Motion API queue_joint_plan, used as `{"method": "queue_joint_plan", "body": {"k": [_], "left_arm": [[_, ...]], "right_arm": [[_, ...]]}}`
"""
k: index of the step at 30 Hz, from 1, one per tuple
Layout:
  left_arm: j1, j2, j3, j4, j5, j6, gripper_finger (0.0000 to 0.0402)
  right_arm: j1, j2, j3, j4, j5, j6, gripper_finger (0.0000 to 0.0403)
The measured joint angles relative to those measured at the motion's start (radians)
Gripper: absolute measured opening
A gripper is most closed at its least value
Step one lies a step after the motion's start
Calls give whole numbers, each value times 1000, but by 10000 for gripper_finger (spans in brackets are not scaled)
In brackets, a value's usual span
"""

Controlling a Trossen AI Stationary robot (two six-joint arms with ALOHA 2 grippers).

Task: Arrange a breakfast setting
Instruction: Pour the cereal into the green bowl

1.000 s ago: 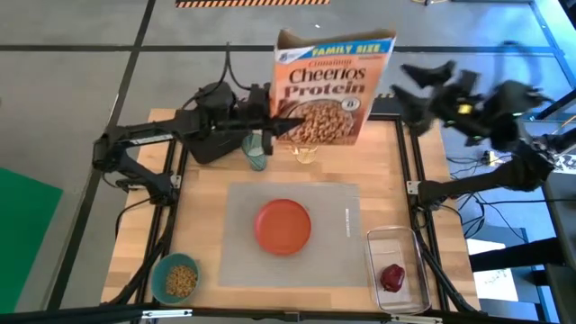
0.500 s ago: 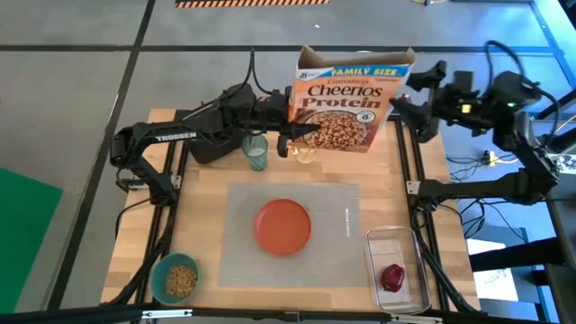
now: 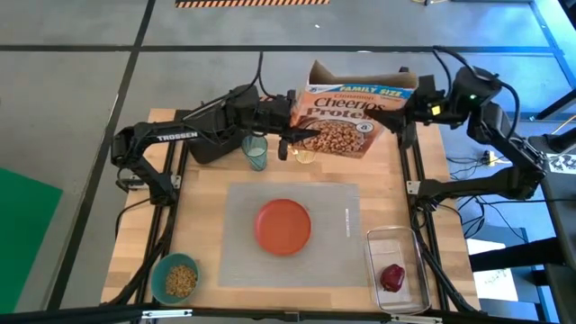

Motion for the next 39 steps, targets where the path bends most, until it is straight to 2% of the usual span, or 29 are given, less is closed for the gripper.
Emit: {"method": "queue_joint_plan", "body": {"k": [3,5,8,16,22,25,29,31,36,39], "left_arm": [[-1,0,0,6,12,-8,116],[-6,0,0,6,6,-34,123],[-11,0,0,-3,-5,-51,142],[-18,-21,0,-29,-131,-58,238],[-14,-124,1,-187,-219,-57,297],[-26,-199,1,-297,-277,-57,311],[-70,-280,3,-418,-367,-59,313],[-98,-295,3,-481,-419,-67,310],[-174,-306,2,-592,-486,-86,303],[-212,-305,2,-638,-535,-85,301]], "right_arm": [[0,1,1,-1,-9,-13,50],[0,1,1,-16,0,-48,17],[1,1,-2,-37,73,-56,7],[1,-9,-31,-58,111,-84,1],[2,-48,-32,-58,286,-135,1],[2,-86,-72,-48,419,-172,1],[-2,-148,-199,-1,641,-248,0],[-2,-186,-295,61,708,-261,0],[2,-306,-578,330,740,-242,0],[0,-371,-734,430,778,-226,0]]}}
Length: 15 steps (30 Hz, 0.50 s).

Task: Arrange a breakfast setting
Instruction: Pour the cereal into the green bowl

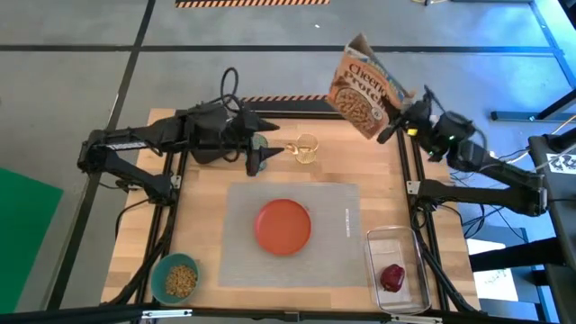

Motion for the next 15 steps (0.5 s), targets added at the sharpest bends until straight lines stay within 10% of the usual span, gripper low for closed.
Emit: {"method": "queue_joint_plan", "body": {"k": [15], "left_arm": [[-23,4,0,-10,-35,0,300]], "right_arm": [[-1,-122,-378,-43,130,160,0]]}}
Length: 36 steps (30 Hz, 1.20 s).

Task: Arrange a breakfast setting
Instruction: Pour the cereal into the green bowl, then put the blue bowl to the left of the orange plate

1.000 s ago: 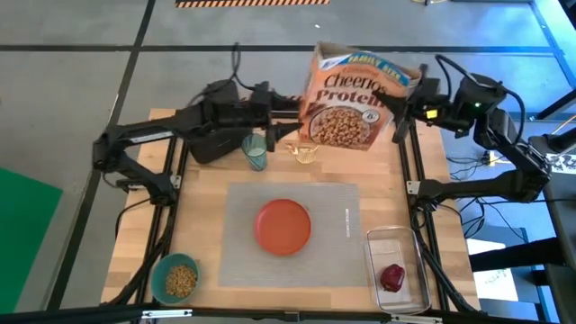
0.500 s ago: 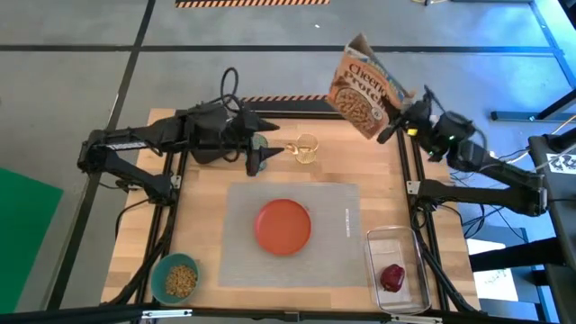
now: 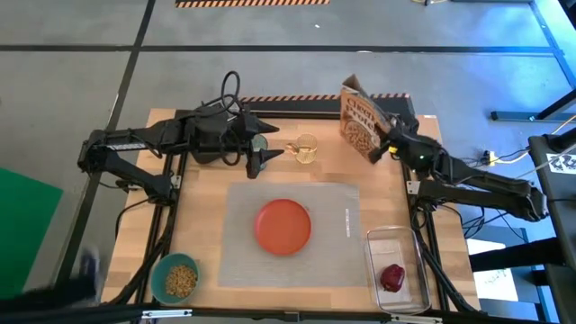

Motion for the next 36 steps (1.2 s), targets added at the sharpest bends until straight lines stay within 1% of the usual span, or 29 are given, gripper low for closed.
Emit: {"method": "queue_joint_plan", "body": {"k": [2,5,8,10,14,17,20,25,29,32,36], "left_arm": [[0,0,0,1,0,-1,300],[0,0,0,3,2,-6,300],[0,0,-1,3,5,-27,300],[1,0,-1,1,10,-28,300],[0,0,-1,0,11,-51,300],[-2,0,-1,-13,11,-55,300],[-9,0,-1,-33,10,-55,300],[-8,0,-1,-75,4,-56,300],[-2,0,-2,-83,3,-56,300],[2,0,-2,-100,2,-56,300],[2,0,-2,-156,11,-77,300]], "right_arm": [[-14,-7,-47,13,1,17,0],[-48,-17,-99,50,-41,62,0],[-81,-17,-123,50,-72,88,4],[-98,-16,-126,37,-88,87,14],[-113,-19,-126,36,-104,63,53],[-110,-33,-126,30,-107,58,92],[-110,-61,-125,22,-135,57,132],[-110,-111,-66,4,-148,44,192],[-110,-131,3,-21,-147,17,229],[-110,-132,59,-33,-147,2,247],[-110,-131,131,-39,-147,-18,256]]}}
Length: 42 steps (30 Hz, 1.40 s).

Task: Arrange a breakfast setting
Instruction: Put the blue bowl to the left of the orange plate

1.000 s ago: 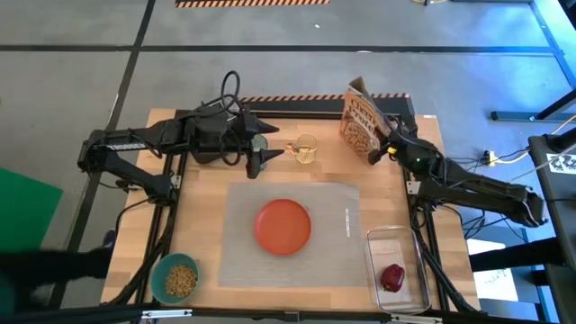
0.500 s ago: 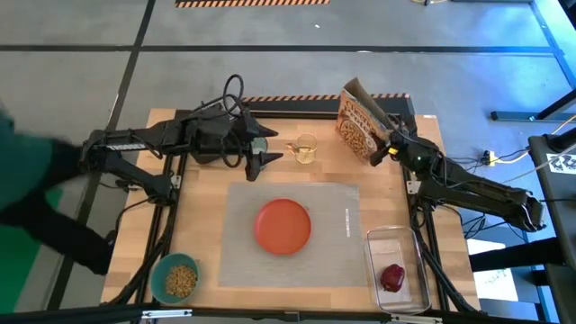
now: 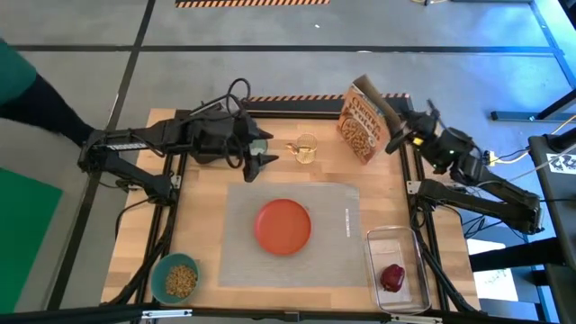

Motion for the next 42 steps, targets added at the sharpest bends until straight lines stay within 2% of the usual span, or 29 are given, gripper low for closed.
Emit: {"method": "queue_joint_plan", "body": {"k": [5,12,15,18,20,25,27,32,37,42], "left_arm": [[-6,0,0,-87,24,-81,300],[-35,0,0,-109,14,-191,300],[-78,0,0,-262,44,-327,300],[-176,1,0,-557,103,-462,300],[-268,1,0,-707,97,-541,300],[-473,1,0,-800,36,-699,300],[-550,-1,-21,-796,40,-733,298],[-708,1,-193,-730,152,-775,273],[-814,1,-381,-644,289,-806,238],[-876,-1,-494,-515,388,-786,213]], "right_arm": [[0,0,87,-6,-9,-7,257],[0,17,167,-6,-42,-32,257],[0,34,210,-4,-104,39,257],[0,61,241,1,-205,139,257],[0,83,247,12,-258,193,257],[4,178,248,81,-423,362,257],[34,227,248,138,-444,383,257],[189,356,253,307,-366,345,257],[329,471,337,287,-219,255,257],[403,554,427,217,-140,209,257]]}}
